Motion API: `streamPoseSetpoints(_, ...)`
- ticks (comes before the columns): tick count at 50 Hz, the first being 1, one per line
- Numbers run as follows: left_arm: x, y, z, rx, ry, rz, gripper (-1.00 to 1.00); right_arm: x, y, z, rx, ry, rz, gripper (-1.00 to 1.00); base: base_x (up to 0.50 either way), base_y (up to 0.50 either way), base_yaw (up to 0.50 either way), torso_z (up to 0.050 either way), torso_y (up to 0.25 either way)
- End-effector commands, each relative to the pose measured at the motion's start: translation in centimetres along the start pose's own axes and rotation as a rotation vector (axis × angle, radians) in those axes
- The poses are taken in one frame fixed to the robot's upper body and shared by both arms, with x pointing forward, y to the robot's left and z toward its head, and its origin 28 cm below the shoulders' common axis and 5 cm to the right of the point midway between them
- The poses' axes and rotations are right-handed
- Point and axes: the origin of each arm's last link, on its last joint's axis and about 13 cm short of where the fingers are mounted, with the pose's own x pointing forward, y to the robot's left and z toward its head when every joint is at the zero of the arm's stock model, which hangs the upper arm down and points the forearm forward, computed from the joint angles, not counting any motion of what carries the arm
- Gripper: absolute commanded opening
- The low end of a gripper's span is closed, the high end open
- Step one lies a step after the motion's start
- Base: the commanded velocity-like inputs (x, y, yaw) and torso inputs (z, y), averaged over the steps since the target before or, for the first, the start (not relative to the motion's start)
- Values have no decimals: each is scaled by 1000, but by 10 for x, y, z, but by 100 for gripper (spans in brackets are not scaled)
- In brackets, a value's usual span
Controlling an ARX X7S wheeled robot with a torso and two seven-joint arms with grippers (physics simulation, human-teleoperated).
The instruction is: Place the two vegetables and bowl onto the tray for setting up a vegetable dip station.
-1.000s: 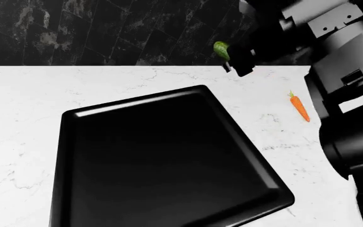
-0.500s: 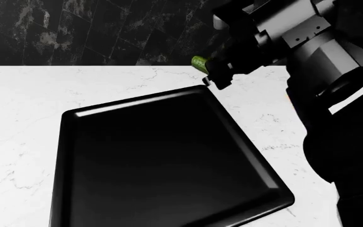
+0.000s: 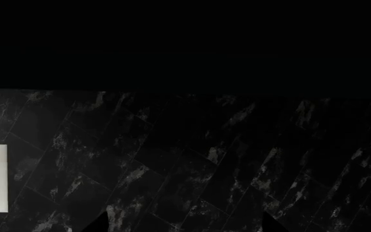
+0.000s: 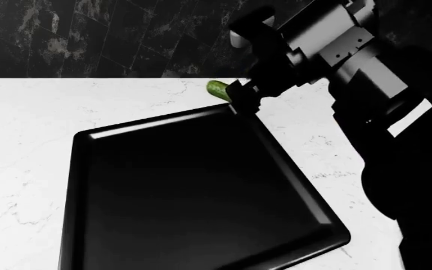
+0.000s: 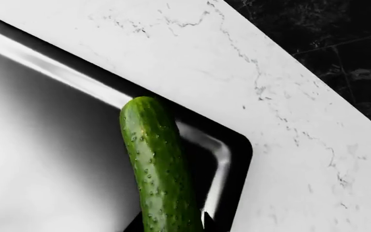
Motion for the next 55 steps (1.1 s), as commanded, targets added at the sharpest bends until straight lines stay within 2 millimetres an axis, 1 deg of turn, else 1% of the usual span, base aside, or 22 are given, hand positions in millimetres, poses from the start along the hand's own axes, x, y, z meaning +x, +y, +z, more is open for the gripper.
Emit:
streamPoseSetpoints(1, 0, 0, 0, -1, -1, 0, 100, 7, 4, -2, -25, 21, 41, -100, 0, 0, 0, 0, 0)
streamPoseSetpoints(31, -1, 0, 3, -5, -8, -2, 100, 24, 8, -12, 6, 24, 76, -100, 0, 0, 0, 0, 0)
streamPoseSetpoints(46, -1, 0, 3, -9, -5, -3, 100, 25, 11, -11, -10, 29, 83, -100, 0, 0, 0, 0, 0)
streamPoseSetpoints(55, -1, 1, 3, -7, -9, -1, 100, 29, 12, -13, -16, 36, 90, -100, 0, 0, 0, 0, 0)
